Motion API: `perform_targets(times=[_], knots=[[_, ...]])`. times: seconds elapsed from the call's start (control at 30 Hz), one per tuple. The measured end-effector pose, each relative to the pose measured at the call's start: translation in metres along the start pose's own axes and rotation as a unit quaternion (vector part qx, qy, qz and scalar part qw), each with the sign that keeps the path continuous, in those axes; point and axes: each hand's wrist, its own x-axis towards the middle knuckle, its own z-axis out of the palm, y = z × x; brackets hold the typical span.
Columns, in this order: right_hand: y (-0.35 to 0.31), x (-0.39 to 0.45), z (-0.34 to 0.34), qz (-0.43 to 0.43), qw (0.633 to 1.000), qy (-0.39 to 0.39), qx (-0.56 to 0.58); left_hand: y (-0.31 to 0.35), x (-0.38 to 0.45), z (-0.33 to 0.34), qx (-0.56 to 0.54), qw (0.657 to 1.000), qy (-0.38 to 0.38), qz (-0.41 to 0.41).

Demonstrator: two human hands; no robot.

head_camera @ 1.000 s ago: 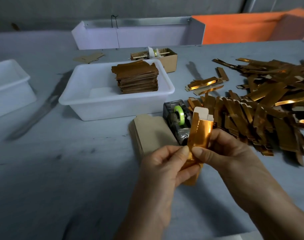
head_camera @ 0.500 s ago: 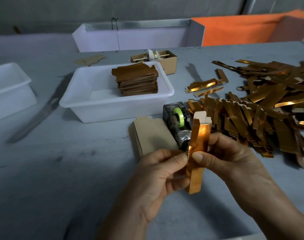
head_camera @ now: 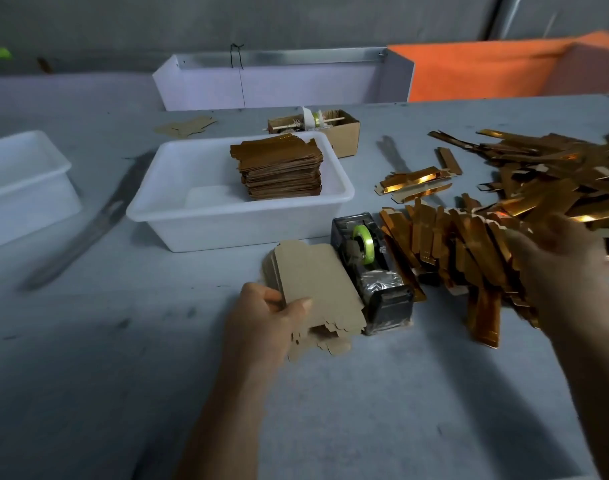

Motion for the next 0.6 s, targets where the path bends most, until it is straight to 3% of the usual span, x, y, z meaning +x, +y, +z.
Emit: perform_targets(times=[0.2, 0.33, 0.43, 0.6], knots=[[0.014, -0.047, 0.015, -0.082, 0.996, -0.009, -0.017, -0.011, 0.015, -0.008, -0.143, 0.986, -0.043, -0.071], [-0.002, -0.073, 0.012, -0.146, 0.988, -0.014, 0.042, -0.009, 0.011, -0.012, -0.161, 0.987, 0.021, -0.008], [-0.021, -0.090, 0.010, -0.105, 0.975, -0.123, 0.152, 0.000, -0.002, -0.017, -0.199, 0.978, 0.026, 0.052], [-0.041, -0.112, 0.016, -0.027, 0.911, -0.294, 0.289, 0.015, -0.028, -0.022, -0.280, 0.952, -0.114, 0.051]])
